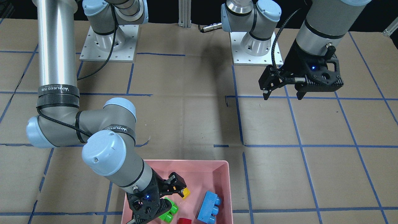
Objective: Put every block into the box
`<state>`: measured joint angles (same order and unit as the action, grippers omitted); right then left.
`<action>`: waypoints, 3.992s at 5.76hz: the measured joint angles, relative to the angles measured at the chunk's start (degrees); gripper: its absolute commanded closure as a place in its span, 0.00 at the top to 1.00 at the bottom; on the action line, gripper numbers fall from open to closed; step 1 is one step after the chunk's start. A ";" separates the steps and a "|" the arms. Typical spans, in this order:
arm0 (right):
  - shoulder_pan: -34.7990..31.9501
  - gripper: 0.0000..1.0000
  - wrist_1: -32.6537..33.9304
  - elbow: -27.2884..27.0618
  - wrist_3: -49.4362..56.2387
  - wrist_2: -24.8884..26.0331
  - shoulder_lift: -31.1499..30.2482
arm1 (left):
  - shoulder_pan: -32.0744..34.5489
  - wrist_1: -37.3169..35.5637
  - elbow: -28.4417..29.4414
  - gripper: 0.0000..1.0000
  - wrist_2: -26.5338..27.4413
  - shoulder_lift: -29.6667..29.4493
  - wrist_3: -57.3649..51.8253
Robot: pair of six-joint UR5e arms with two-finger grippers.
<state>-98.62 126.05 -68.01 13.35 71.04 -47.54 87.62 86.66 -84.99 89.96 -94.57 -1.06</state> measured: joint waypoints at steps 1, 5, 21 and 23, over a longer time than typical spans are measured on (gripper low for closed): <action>0.14 1.00 -2.86 0.24 -0.03 0.25 -0.82 | 0.01 0.00 -0.04 1.00 -0.03 0.02 0.00; 1.11 1.00 -27.82 0.15 -0.29 12.60 -19.85 | 0.07 0.00 -0.15 1.00 -0.07 0.10 0.00; 11.52 1.00 -34.66 -26.06 -13.00 13.88 -48.31 | -0.06 -0.17 -0.33 1.00 -0.93 -0.42 -0.02; 11.52 1.00 -34.58 -26.47 -13.00 14.00 -48.46 | -0.08 0.07 -0.29 1.00 -0.90 0.02 -0.08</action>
<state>-87.10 91.47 -94.49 0.35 85.04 -96.00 87.54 86.73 -85.28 89.06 -94.55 -1.14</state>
